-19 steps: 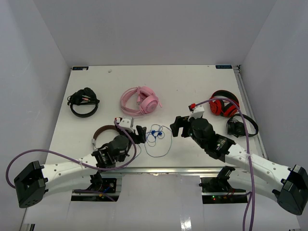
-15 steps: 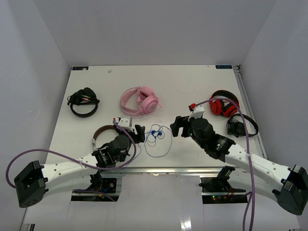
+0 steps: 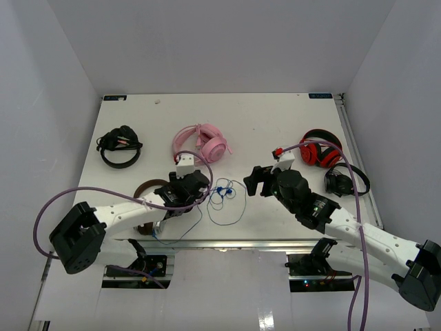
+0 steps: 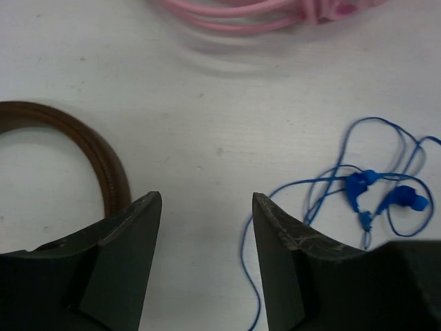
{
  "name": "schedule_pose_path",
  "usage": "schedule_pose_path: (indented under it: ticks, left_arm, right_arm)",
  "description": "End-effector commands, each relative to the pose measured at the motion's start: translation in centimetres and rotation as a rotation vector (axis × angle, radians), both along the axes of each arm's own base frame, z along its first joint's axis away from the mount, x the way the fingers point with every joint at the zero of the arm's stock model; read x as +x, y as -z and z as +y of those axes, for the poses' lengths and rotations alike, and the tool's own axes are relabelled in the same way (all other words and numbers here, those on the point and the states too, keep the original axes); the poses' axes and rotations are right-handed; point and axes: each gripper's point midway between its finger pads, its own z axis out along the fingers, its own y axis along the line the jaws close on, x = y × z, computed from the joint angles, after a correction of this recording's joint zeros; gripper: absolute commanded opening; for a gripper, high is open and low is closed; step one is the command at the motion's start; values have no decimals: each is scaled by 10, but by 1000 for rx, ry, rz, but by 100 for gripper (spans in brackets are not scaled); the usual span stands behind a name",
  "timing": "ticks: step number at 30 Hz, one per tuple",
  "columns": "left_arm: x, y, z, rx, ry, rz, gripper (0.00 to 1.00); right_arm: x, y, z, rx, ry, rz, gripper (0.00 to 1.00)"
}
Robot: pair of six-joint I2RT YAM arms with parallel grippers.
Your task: Wrap the headphones
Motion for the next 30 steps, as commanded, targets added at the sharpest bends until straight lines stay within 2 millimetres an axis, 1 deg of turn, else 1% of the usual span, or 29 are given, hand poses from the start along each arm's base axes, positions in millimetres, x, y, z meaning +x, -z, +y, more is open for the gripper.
schedule_pose_path:
  ticks: [1,4,7,11,16,20,23,24,25,26,28,29,30]
  left_arm:
    - [-1,3,37,-74,-129,62,65]
    - [1,5,61,-144,-194,85,63]
    - [3,11,72,-197,-209,95,62]
    - [6,21,77,-200,-229,126,61]
    - [13,35,71,-192,-227,181,59]
    - [11,50,72,-174,-238,217,58]
    - [10,58,72,-167,-241,235,53]
    - [9,60,72,-166,-242,241,48]
    - [8,62,72,-163,-242,249,39]
    - [7,63,72,-161,-242,252,32]
    - [6,63,71,-164,-237,255,17]
    - [7,59,70,-177,-233,246,12]
    - [5,58,68,-186,-223,251,4]
  right_arm:
    - [3,-16,5,39,0,-29,90]
    - [2,-17,6,44,-6,-28,90]
    - [1,-18,6,49,-9,-30,90]
    - [0,-20,5,54,-10,-34,90]
    - [0,-22,5,61,-13,-38,90]
    - [-1,-23,5,66,-17,-41,90]
    - [-2,-24,5,70,-23,-41,90]
    - [-2,-24,5,71,-24,-41,90]
    - [-3,-25,5,72,-25,-43,90]
    - [-3,-25,5,72,-25,-44,90]
    - [-3,-27,5,76,-27,-47,90]
    - [-3,-27,5,76,-27,-48,90]
    - [-4,-28,6,78,-31,-50,90]
